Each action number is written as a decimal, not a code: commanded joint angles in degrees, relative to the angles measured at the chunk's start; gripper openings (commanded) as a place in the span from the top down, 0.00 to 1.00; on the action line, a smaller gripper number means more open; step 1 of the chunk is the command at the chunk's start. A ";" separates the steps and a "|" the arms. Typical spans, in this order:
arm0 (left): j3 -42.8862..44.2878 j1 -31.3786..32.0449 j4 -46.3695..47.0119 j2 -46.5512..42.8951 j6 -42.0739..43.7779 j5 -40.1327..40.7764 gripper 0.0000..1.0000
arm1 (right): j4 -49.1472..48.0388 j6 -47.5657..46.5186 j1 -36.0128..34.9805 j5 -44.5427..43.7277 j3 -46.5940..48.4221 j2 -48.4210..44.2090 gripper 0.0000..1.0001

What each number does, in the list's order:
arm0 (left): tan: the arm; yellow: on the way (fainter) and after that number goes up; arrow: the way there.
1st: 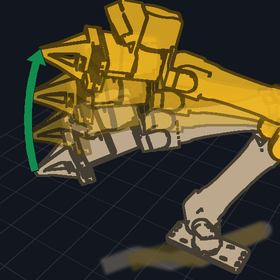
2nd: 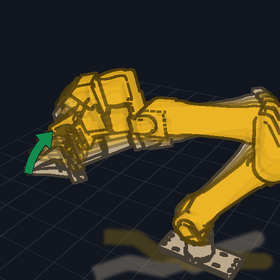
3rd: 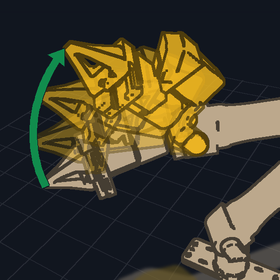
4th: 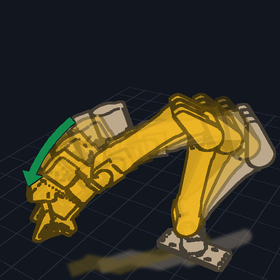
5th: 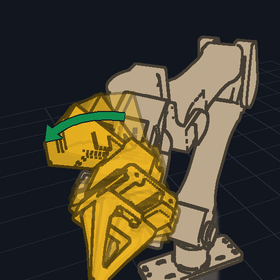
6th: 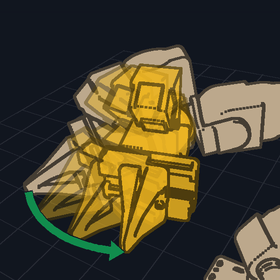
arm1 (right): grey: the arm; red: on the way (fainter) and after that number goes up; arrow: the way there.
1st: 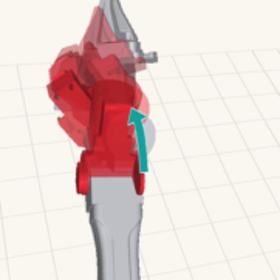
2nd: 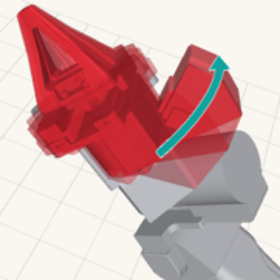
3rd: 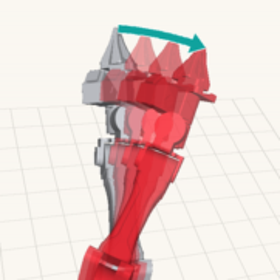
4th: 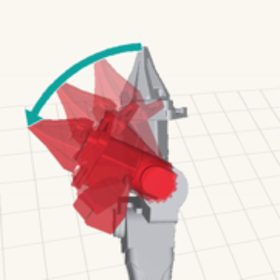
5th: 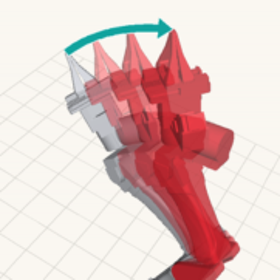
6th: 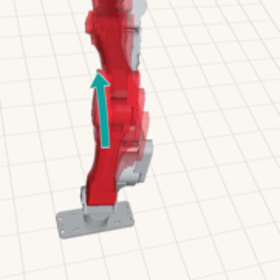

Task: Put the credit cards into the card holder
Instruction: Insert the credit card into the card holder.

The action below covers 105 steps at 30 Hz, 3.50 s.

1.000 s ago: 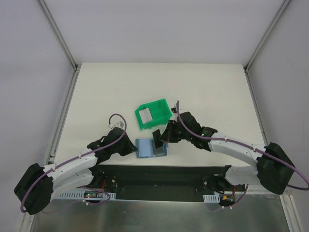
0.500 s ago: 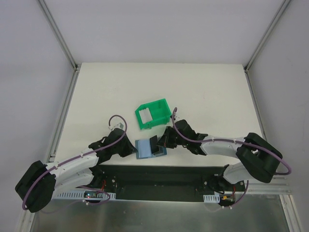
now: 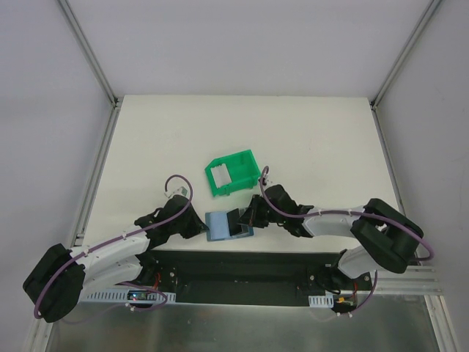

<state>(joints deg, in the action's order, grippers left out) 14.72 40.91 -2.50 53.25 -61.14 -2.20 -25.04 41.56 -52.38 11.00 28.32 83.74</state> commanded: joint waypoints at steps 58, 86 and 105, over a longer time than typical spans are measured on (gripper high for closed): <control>-0.66 0.14 0.83 -1.75 0.15 1.49 1.00 | 15.45 -7.98 -7.91 -2.13 19.31 11.09 0.63; 0.57 0.14 0.83 -8.08 3.93 -0.53 1.00 | 36.20 -16.51 -13.10 -17.33 32.59 11.26 0.46; 0.57 0.14 0.74 -8.96 3.84 -1.14 1.00 | 43.49 -17.65 -15.30 -19.97 40.06 17.86 0.41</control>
<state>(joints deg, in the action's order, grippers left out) 14.20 40.91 -2.42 44.56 -57.98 -2.74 16.29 24.58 -67.44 -7.46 66.02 101.03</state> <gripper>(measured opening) 0.006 0.588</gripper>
